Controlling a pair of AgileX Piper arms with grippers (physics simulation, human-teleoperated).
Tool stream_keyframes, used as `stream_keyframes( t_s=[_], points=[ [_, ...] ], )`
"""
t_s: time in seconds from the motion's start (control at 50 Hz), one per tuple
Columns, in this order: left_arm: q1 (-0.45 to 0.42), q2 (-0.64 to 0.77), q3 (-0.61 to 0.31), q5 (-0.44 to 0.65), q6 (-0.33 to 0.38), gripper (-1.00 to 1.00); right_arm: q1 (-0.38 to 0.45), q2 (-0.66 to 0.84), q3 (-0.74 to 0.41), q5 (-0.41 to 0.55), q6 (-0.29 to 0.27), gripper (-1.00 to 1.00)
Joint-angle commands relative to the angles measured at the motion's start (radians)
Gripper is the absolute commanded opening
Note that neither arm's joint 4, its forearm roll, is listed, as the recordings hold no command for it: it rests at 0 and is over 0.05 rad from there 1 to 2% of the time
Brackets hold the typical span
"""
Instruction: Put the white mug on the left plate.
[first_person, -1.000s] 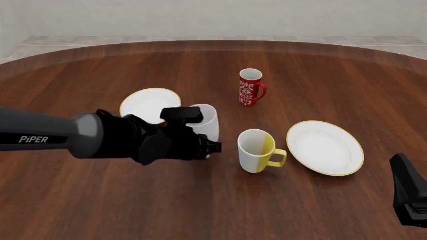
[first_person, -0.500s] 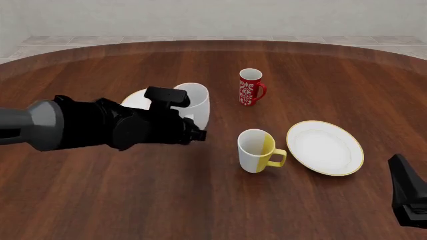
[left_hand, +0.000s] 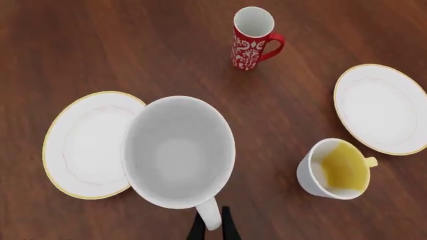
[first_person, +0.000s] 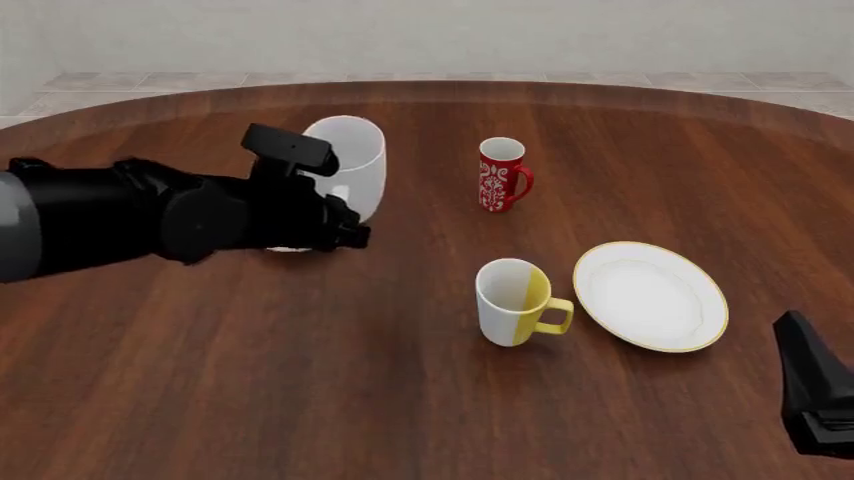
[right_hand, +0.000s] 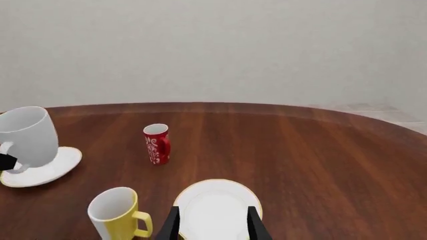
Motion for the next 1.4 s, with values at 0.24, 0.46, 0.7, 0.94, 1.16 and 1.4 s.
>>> stream_keyframes(
  t_s=[0.24, 0.46, 0.7, 0.94, 1.16, 1.4],
  points=[
    [0.129, -0.008, -0.038, 0.011, 0.065, -1.0, 0.0, 0.0, 0.005, 0.002, -0.002, 1.0],
    [0.202, 0.045, -0.069, 0.01, 0.053, -1.0, 0.0, 0.001, 0.004, 0.003, 0.0, 1.0],
    [0.244, 0.1, -0.079, -0.014, 0.065, -1.0, -0.001, 0.001, 0.007, 0.003, -0.001, 1.0],
    [0.26, 0.161, -0.122, -0.012, 0.058, -1.0, -0.002, 0.001, 0.007, 0.005, -0.003, 1.0],
    [0.239, 0.201, -0.155, -0.007, 0.038, -1.0, -0.004, 0.001, 0.006, 0.007, -0.004, 1.0],
    [0.218, 0.259, -0.197, -0.013, 0.033, -1.0, -0.005, 0.001, 0.007, 0.007, -0.002, 1.0]
  ],
)
